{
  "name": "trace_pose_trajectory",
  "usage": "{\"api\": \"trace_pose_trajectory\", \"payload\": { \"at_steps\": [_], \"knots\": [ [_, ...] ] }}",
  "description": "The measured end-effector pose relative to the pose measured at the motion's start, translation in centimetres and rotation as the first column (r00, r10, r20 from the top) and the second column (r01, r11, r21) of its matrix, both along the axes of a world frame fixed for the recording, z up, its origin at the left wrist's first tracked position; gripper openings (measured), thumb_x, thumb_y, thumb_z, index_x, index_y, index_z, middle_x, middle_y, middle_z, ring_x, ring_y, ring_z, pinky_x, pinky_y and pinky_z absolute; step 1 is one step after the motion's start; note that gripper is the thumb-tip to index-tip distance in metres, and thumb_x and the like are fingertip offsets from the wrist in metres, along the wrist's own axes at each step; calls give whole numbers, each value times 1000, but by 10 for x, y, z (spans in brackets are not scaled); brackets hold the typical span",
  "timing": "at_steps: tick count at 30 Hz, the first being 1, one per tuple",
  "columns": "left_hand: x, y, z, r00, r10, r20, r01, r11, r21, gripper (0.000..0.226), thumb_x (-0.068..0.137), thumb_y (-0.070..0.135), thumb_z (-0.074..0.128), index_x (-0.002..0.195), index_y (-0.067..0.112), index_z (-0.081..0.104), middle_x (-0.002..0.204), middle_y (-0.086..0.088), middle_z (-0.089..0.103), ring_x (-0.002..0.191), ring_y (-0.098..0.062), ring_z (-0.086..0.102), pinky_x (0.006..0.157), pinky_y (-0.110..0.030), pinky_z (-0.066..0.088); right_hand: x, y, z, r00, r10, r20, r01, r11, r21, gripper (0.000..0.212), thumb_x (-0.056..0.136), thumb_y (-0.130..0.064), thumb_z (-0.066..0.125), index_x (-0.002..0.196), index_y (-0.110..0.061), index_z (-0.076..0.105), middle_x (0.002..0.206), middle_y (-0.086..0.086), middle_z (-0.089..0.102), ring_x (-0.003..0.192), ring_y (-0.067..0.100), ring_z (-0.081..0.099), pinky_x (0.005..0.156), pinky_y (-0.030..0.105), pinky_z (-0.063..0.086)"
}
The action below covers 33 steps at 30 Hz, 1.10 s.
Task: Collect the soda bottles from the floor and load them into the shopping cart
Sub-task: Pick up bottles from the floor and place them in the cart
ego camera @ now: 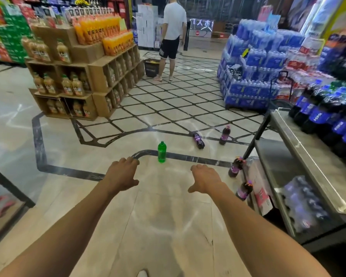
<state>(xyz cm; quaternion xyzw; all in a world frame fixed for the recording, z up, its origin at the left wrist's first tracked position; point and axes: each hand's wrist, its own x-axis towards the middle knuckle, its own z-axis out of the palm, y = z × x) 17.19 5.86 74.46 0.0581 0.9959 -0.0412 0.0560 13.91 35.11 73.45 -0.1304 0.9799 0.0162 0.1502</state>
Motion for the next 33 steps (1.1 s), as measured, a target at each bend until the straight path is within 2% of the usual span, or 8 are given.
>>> {"api": "trace_pose_trajectory", "payload": {
  "at_steps": [6,12,15,20,24,33],
  "knots": [
    [-99,-52,10,998,-55,8,55,998,3,70,85,52,71,144,23,44,140,-2,53,122,-25,55,100,-40,49,-82,-38,5,999,-47,17,47,999,-4,86,85,-51,82,151,-12,44,149,9,51,135,29,49,110,42,44],
    [-183,-80,4,996,-85,1,85,996,-5,66,85,51,72,140,22,47,138,-2,55,121,-25,55,99,-40,50,-157,-59,2,996,-83,32,82,996,31,95,86,-51,81,158,-12,33,156,9,45,142,30,44,112,45,43],
    [-227,-86,-4,996,-87,25,87,996,-1,68,85,52,72,141,23,46,141,-1,52,125,-25,53,103,-41,48,-199,-63,-1,996,-82,26,81,996,33,87,84,-52,82,150,-13,41,145,7,54,132,28,52,103,43,47],
    [-322,-91,-10,993,-106,52,108,993,-46,67,86,53,71,140,24,46,142,-2,51,127,-25,52,104,-41,47,-291,-61,-5,997,-74,10,74,996,43,71,85,-51,80,137,-16,49,130,5,57,119,26,55,90,38,45],
    [-399,-89,-13,990,-122,71,127,989,-73,64,89,52,68,141,23,44,142,-2,50,128,-25,51,105,-39,45,-368,-54,-10,997,-66,31,64,997,39,64,86,-50,79,133,-17,51,127,6,59,116,26,55,87,37,45],
    [-540,-85,-23,991,-87,105,95,993,-73,67,90,53,68,144,22,44,147,-3,49,132,-25,50,108,-40,44,-517,-45,-24,997,-50,58,46,997,67,68,85,-52,81,134,-15,53,128,7,61,116,26,59,89,38,48]
  ]
}}
